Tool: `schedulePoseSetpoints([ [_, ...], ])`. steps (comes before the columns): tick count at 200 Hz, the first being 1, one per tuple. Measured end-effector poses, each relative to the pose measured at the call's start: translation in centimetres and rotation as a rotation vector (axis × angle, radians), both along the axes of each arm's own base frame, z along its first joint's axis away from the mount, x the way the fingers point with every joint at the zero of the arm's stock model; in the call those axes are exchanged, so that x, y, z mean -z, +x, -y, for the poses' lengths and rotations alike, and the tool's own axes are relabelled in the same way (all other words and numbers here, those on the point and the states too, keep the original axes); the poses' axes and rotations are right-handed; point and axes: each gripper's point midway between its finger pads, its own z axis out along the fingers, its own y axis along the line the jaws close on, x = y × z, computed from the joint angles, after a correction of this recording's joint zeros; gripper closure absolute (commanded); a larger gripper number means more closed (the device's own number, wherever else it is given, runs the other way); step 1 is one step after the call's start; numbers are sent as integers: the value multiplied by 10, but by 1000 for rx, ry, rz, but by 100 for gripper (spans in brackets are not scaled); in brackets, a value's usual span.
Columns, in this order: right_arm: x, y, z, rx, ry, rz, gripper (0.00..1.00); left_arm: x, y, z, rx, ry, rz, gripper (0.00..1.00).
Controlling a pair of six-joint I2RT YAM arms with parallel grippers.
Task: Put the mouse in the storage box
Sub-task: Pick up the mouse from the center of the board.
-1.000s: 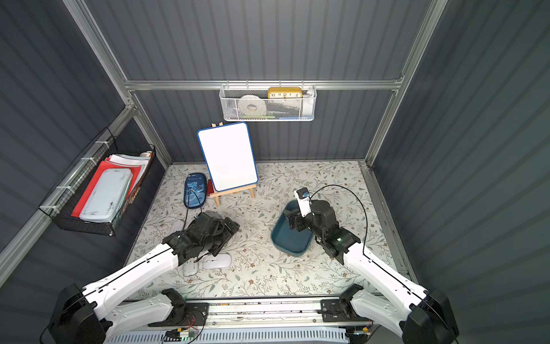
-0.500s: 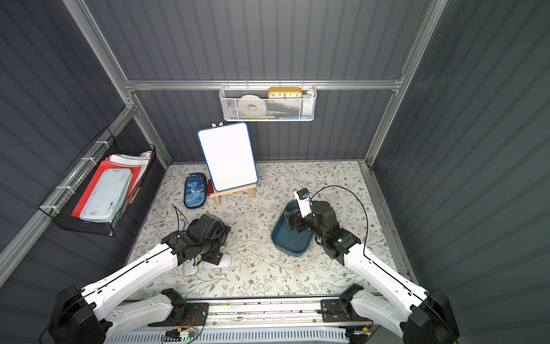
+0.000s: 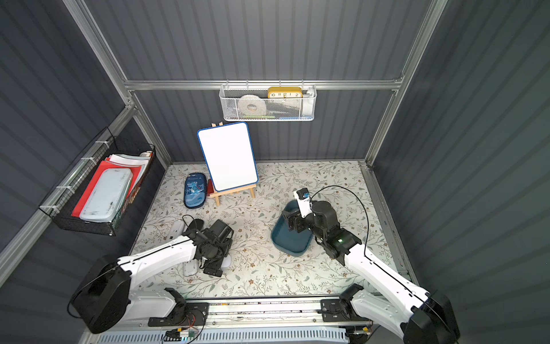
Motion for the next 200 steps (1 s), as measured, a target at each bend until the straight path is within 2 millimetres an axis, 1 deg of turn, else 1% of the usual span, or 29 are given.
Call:
schedulePoseSetpoints([
  [22, 0, 0, -1, -3, 2, -1, 8, 1, 6, 4, -2, 17, -13, 1],
  [87, 0, -1, -2, -9, 5, -5, 8, 5, 7, 3, -6, 53, -57, 1],
  [96, 1, -1, -3, -10, 3, -7, 8, 5, 6, 3, -8, 53, -57, 4],
  [124, 6, 0, -3, -10, -5, -21, 9, 5, 4, 0, -18, 60, -61, 20],
  [161, 6, 0, -3, -9, -5, -21, 9, 6, 1, -4, -17, 77, -70, 34],
  [200, 8, 0, -3, -9, -7, -24, 9, 7, 2, -5, 8, 94, -72, 41],
])
